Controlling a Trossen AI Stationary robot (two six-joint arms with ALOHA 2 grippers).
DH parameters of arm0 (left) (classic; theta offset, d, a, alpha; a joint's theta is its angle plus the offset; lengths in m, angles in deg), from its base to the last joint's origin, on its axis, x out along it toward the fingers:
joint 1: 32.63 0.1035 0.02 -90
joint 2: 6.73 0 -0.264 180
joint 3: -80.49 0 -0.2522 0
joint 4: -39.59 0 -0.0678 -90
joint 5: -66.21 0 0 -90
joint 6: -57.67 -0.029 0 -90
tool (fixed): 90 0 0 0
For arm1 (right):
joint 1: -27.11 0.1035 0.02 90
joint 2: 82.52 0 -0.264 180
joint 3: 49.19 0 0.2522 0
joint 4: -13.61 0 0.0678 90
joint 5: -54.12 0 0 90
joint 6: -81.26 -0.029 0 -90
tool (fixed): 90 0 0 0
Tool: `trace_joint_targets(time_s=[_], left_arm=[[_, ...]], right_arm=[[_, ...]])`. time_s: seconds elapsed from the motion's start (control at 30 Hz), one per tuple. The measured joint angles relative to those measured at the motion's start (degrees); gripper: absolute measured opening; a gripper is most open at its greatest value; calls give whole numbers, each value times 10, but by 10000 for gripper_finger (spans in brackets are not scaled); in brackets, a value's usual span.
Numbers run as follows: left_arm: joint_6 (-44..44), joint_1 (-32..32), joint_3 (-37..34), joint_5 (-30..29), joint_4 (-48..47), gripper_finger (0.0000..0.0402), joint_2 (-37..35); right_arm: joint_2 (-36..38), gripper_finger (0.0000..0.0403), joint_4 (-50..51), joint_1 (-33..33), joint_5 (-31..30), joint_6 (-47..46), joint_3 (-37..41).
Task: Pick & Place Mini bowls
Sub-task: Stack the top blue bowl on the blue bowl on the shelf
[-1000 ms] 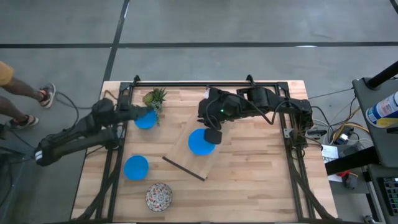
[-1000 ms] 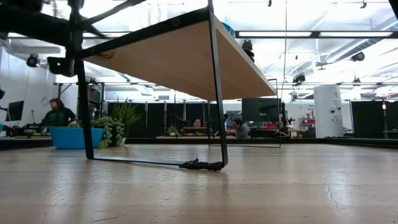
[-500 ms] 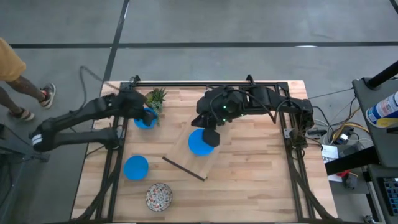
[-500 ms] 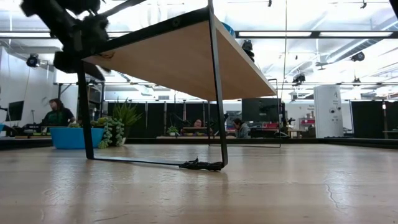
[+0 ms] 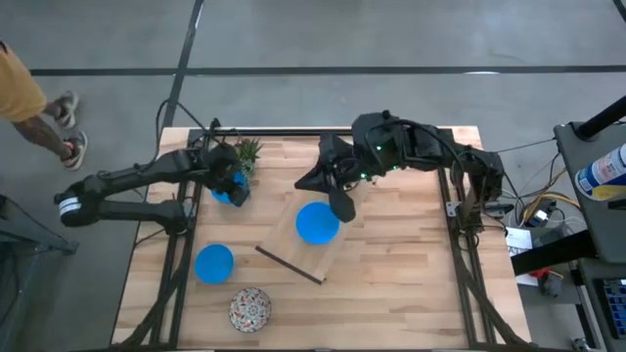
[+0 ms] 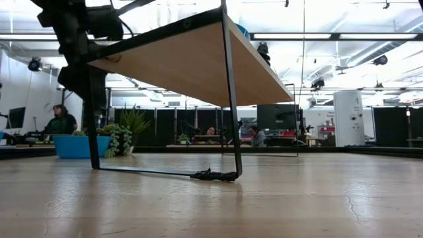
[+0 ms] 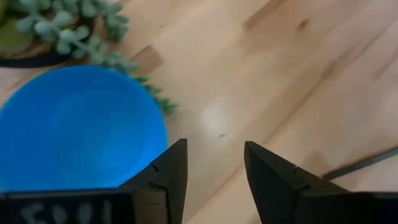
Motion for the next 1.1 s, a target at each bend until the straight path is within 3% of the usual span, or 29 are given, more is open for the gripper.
trace_joint_targets(time_s=[0.13, 0.73, 0.87, 1.0, 1.1], left_arm=[[-16, 0, -1, -37, -29, 149, 22], [-25, 0, -65, -42, -7, 142, 126], [-25, 0, -64, -42, 3, 99, 140], [-35, 0, -64, -43, 18, 21, 144], [-39, 0, -60, -44, 7, 8, 135]], right_arm=[[0, 8, -3, 1, 10, 4, 0], [0, 8, -12, -5, 6, 11, 0], [0, 8, -10, -7, 5, 12, 0], [0, 8, -11, -7, 4, 9, 1], [4, 8, -11, -7, 4, 2, 1]])
